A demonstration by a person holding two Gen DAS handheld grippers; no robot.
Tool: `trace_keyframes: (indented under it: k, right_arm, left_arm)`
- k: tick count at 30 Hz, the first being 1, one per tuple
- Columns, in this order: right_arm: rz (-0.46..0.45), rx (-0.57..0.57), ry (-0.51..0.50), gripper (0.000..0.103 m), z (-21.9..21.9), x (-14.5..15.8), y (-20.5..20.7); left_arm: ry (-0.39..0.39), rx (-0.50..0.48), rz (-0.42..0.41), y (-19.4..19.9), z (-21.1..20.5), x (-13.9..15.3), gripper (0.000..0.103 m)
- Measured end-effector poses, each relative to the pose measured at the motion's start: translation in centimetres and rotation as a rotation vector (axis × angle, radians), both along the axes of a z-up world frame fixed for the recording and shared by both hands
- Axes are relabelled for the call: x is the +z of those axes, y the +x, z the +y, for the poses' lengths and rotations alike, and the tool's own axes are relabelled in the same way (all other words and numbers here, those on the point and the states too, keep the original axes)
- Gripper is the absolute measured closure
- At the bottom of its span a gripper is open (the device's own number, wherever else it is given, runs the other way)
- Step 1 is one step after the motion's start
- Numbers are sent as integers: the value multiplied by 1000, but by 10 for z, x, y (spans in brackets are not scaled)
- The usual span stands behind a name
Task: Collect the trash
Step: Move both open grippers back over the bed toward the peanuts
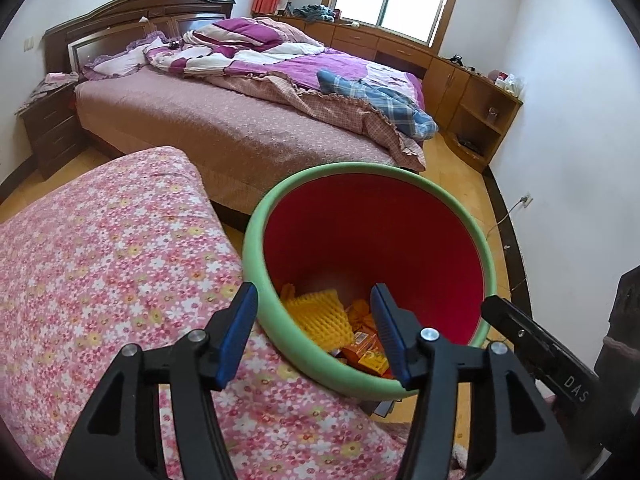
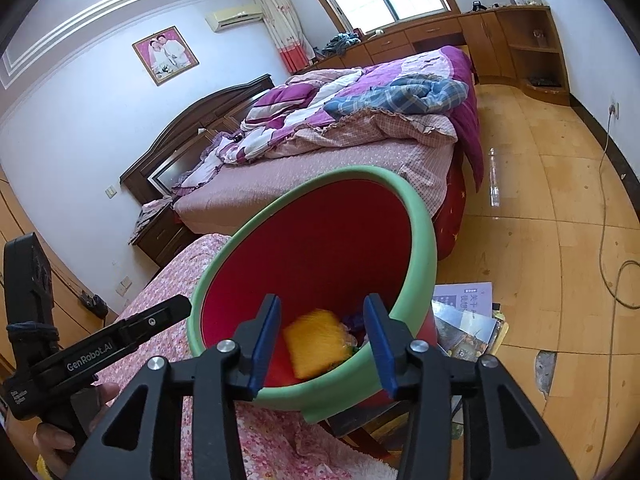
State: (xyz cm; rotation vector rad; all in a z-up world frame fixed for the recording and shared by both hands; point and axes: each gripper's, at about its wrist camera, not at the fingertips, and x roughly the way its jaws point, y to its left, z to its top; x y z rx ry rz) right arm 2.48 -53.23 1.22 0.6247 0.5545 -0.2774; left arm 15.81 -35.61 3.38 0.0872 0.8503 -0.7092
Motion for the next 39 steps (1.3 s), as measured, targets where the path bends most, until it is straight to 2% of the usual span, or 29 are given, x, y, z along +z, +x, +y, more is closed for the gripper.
trace_keyframes:
  k: [2,8,13,18,23,30,35,39]
  right_arm:
    - [-1,11,-4,47,4,4,-1]
    - [1,24,-46,32,23,20,-6]
    - [4,57,-55,28,46,29,-8]
    - [5,111,-69,17,74,40,-12]
    - [-14,164,-121,12,109,55,-20]
    - [-54,242,-166,12,158,73,-36]
    - [-96,303,-202,8,189,80,-47]
    - [-112,372,-241,8,216,79,-54]
  left_arm:
    - [1,5,6,0,6,2,44]
    - [5,52,2,-5,36,11,44]
    - [3,108,-12,-17,67,20,44]
    - [-17,164,-19,-32,107,30,44]
    - [-13,229,-52,-53,148,41,44]
    - [4,323,-89,-82,195,55,44]
    - [10,399,-103,-103,227,60,44]
    - [30,476,-148,-122,254,61,43]
